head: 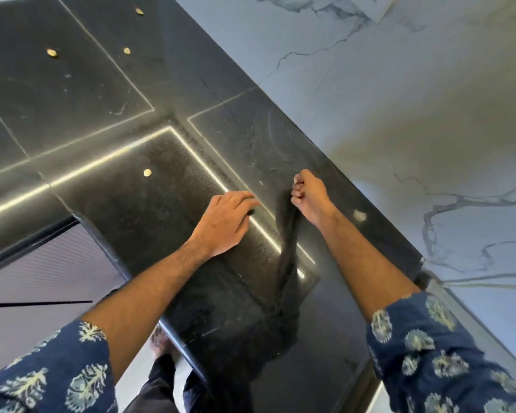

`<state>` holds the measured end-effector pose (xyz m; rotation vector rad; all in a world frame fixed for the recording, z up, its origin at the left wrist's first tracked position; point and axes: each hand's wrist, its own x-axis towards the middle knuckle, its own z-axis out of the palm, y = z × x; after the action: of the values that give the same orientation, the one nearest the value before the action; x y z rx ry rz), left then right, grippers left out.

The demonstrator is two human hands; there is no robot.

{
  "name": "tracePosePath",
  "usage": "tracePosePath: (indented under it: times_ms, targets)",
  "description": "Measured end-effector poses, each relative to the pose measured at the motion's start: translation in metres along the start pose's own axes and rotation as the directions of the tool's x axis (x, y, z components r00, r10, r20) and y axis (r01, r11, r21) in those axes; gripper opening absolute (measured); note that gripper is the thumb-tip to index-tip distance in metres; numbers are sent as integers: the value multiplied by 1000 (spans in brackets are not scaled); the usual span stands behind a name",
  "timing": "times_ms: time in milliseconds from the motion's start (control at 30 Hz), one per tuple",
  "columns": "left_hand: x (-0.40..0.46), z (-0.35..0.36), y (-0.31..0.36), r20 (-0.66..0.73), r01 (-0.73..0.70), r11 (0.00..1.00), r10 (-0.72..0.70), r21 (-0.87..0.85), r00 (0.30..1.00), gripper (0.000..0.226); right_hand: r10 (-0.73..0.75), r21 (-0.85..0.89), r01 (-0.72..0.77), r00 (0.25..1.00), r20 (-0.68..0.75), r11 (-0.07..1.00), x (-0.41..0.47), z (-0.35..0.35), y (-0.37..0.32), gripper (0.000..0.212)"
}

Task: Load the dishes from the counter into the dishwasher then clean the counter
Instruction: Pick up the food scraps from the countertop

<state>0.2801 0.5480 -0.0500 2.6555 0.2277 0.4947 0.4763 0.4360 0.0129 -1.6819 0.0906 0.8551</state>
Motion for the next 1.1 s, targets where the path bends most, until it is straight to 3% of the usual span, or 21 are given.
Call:
tracePosePath:
  times_ms: [33,100,233,333,467,700,967,1100]
  targets:
    - [-5,-11,-7,-26,57,998,-56,37,998,37,90,195,-113,988,124,974,-10,8,2,20]
    - [-17,-35,-28,-61,180,975,-173,133,983,40,136,369,-257,936,325,893,-30,23,7,21]
    - [-46,-82,-82,-131,492,851,-475,185,870,45,142,413,-336,890,433,846,-56,54,29,16]
    - [-63,-99,-113,-118,623,771,-612,131,782,56,133,432,-346,883,450,833,-71,79,41,10]
    - [-55,-107,-129,-26,589,801,-590,109,807,61,126,359,-300,892,435,884,-86,109,46,22]
    - [-32,-111,-146,15,522,853,-522,-23,853,15,133,183,-217,914,383,959,-95,137,50,22]
    - [-19,-114,-160,111,530,848,-528,9,842,8,144,276,-274,899,413,921,-93,148,51,20]
    - [-21,-119,-158,150,453,891,-454,41,878,12,156,309,-297,900,407,904,-94,158,57,21]
